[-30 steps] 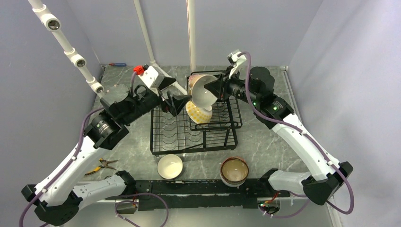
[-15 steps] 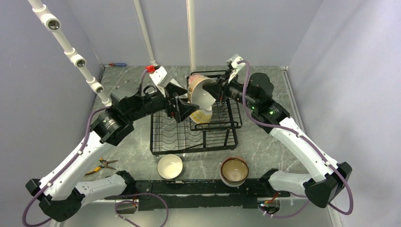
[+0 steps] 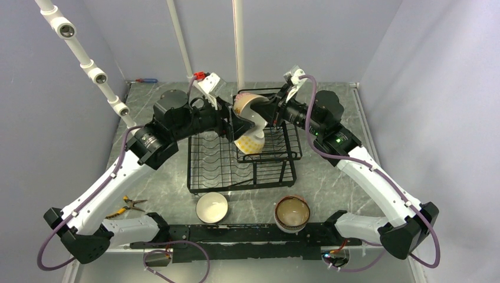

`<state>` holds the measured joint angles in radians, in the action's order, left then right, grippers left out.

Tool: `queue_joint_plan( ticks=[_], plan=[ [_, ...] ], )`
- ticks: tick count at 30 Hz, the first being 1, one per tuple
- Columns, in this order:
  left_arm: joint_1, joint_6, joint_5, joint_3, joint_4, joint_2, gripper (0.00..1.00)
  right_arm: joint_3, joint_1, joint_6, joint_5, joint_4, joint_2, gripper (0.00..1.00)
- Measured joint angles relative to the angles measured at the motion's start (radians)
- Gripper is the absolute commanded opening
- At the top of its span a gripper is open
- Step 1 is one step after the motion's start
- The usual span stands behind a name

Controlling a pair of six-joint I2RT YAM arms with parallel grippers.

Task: Load the bowls into the dish rack
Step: Turn the bowl upside down on the dish rack.

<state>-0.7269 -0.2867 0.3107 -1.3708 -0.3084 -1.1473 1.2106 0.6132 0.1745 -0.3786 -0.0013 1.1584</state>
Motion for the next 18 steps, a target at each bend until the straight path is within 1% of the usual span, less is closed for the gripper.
queue_joint_plan(
  ticks=[3,5,6,7,9,10,14,18],
  plan=[
    [0.0,-0.001,0.014,-0.012,0.006,-0.004,0.6,0.0,0.0,0.007,-0.014,0.01,0.0,0.0],
    [0.0,-0.007,0.012,-0.023,0.005,-0.01,0.45,0.0,0.0,0.007,-0.008,0.02,0.0,0.0],
    [0.0,-0.005,0.008,-0.025,0.006,-0.012,0.36,0.0,0.0,0.005,-0.004,0.024,0.0,0.0],
    [0.0,-0.006,0.009,-0.025,0.008,-0.013,0.27,0.0,-0.001,0.006,-0.005,0.025,0.0,0.02],
    [0.0,-0.005,0.007,-0.025,0.009,-0.013,0.09,0.0,-0.001,0.006,-0.005,0.026,0.0,0.14],
    [0.0,-0.004,0.006,-0.023,0.013,-0.011,0.04,0.0,-0.001,0.006,-0.004,0.027,0.0,0.19],
    [-0.001,0.003,-0.012,0.014,0.047,0.009,0.03,0.0,-0.001,0.009,-0.003,0.027,0.0,0.3],
    [-0.004,0.032,-0.053,0.051,0.057,0.03,0.03,0.0,0.002,0.015,0.005,0.045,0.0,0.36]
  ],
)
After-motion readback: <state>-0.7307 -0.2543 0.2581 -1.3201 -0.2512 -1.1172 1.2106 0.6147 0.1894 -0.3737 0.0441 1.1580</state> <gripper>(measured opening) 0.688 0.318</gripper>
